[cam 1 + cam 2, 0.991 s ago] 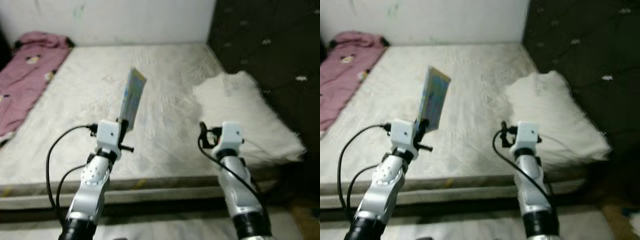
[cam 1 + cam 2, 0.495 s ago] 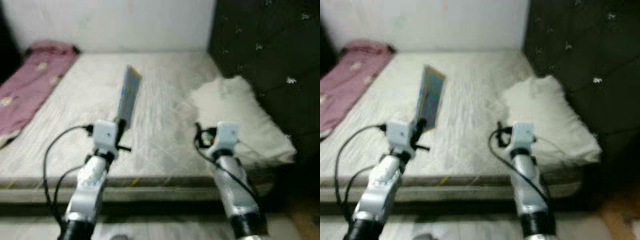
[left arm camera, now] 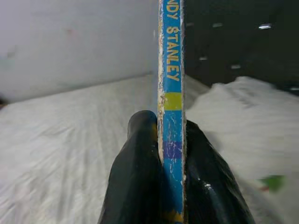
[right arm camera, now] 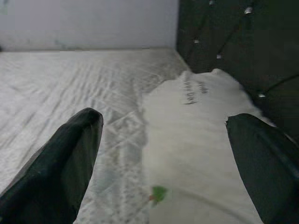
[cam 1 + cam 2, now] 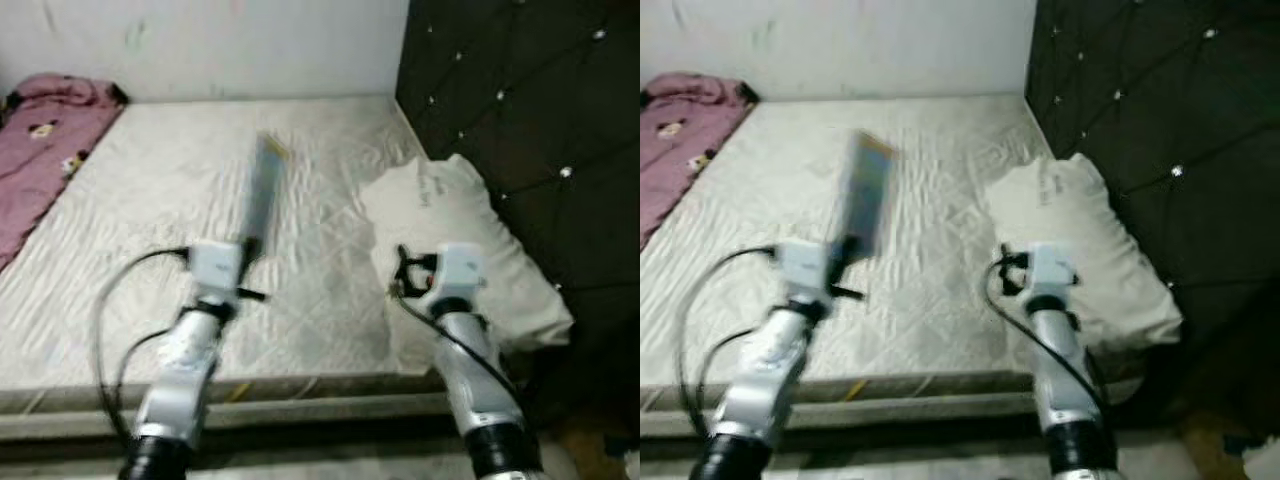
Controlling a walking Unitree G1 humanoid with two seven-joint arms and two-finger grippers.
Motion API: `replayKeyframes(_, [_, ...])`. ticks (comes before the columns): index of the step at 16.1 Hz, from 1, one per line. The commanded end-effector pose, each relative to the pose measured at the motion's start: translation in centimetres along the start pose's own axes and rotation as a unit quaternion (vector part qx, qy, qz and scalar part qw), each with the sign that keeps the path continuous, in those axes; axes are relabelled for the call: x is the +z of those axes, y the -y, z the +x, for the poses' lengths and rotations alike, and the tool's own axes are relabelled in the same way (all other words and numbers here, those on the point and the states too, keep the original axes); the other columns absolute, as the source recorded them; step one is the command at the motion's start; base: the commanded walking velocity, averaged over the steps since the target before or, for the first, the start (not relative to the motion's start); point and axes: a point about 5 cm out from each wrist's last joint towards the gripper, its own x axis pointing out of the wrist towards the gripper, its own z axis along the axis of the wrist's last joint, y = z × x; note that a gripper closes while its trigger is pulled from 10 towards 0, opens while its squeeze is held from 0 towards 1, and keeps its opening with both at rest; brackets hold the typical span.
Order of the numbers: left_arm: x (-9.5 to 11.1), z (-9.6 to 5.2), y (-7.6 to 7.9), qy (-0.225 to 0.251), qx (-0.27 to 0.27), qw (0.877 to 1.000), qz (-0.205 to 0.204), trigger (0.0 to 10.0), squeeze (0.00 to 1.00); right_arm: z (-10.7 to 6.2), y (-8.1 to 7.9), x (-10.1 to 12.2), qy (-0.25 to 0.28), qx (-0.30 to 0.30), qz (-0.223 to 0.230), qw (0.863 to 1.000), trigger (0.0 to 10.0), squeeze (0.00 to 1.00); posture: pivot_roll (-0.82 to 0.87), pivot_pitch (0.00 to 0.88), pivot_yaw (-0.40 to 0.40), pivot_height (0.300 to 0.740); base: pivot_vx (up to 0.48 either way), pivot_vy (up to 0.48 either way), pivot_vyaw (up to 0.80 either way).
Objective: Clean up the room
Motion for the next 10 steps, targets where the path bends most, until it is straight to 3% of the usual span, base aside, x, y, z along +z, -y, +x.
replayKeyframes(1, [0.92, -0.07, -1.92, 0.018, 0.034, 0.999, 0.017, 10.0, 0.00, 0.28, -1.31, 0.71, 0.013, 0.018, 0.005, 1.000, 10.0, 0.00, 0.01, 0.000, 0.033, 0.740, 0.000, 0.000, 0.00])
replayKeyframes(4, [0.94, -0.09, -1.86, 0.020, 0.032, 0.999, 0.015, 10.0, 0.00, 0.25, -1.28, 0.70, 0.013, 0.019, 0.006, 1.000, 10.0, 0.00, 0.01, 0.000, 0.032, 0.740, 0.000, 0.000, 0.00])
replayKeyframes(10, [0.98, -0.12, -1.61, 0.024, 0.024, 0.999, 0.015, 10.0, 0.00, 0.23, -1.43, 0.77, 0.017, 0.027, 0.002, 0.999, 10.0, 0.00, 0.01, 0.000, 0.030, 0.740, 0.383, 0.000, 0.09])
